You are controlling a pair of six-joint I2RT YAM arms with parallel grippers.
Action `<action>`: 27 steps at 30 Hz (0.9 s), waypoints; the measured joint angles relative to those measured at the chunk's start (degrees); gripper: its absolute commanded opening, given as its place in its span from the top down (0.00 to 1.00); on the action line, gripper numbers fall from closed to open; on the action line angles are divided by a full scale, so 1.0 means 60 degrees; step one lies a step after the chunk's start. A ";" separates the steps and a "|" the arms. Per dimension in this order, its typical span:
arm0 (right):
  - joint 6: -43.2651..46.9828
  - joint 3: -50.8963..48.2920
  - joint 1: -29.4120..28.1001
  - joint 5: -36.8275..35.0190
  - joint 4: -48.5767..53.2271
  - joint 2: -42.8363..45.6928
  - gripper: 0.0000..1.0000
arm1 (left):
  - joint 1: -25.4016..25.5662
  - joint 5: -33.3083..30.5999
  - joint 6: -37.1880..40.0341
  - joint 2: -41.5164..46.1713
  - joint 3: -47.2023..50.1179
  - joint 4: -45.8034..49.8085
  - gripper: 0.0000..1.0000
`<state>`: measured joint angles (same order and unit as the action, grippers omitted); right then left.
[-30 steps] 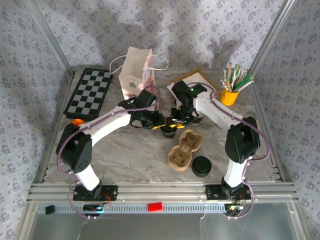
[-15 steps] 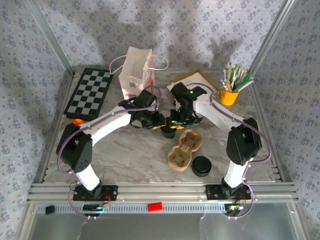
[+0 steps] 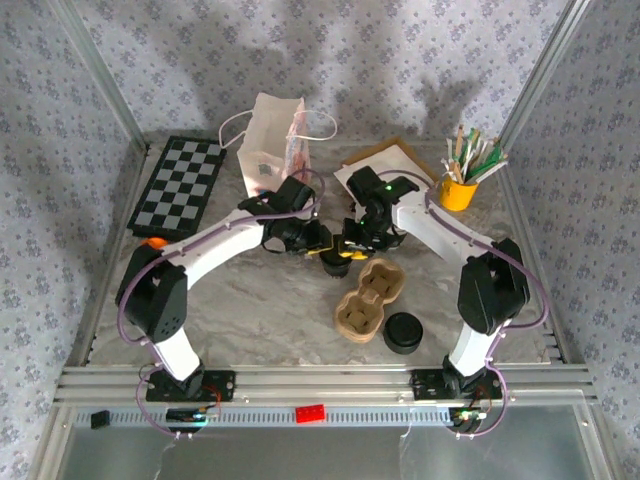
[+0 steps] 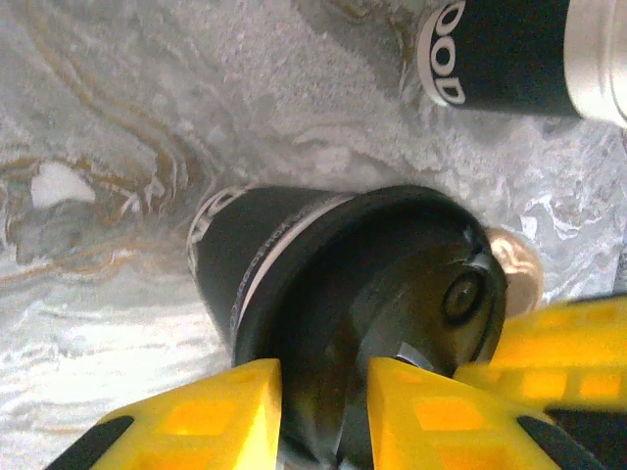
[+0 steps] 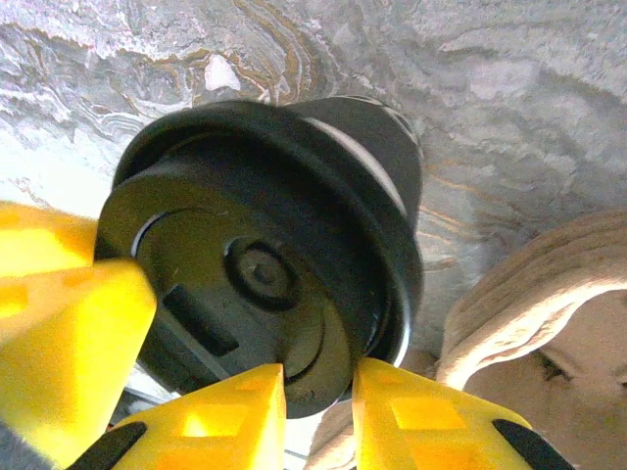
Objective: Pack the takeout coffee
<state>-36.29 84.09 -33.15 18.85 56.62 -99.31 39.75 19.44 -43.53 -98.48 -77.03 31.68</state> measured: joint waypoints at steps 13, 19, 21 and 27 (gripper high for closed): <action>-0.1319 -0.0477 -0.0084 0.0678 -0.0448 0.0648 0.61 | -0.0131 -0.0171 0.0342 -0.0463 -0.0583 -0.0262 0.65; -0.1126 -0.0463 0.0448 0.0787 -0.0066 0.1140 0.65 | -0.0233 -0.0350 0.0317 -0.0200 -0.0561 -0.0248 0.60; -0.0812 -0.0339 0.0561 0.0710 0.0266 0.0969 0.65 | -0.0266 -0.0401 0.0226 0.0062 -0.0506 -0.0164 0.60; 0.0062 0.0506 0.0488 0.0550 0.0867 0.0073 0.69 | -0.0240 -0.0277 -0.0182 0.0576 -0.0164 0.0135 0.62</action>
<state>-35.92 87.13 -30.22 22.15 61.82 -98.87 38.30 17.78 -44.62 -95.02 -78.02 32.49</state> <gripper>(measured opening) 0.320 0.383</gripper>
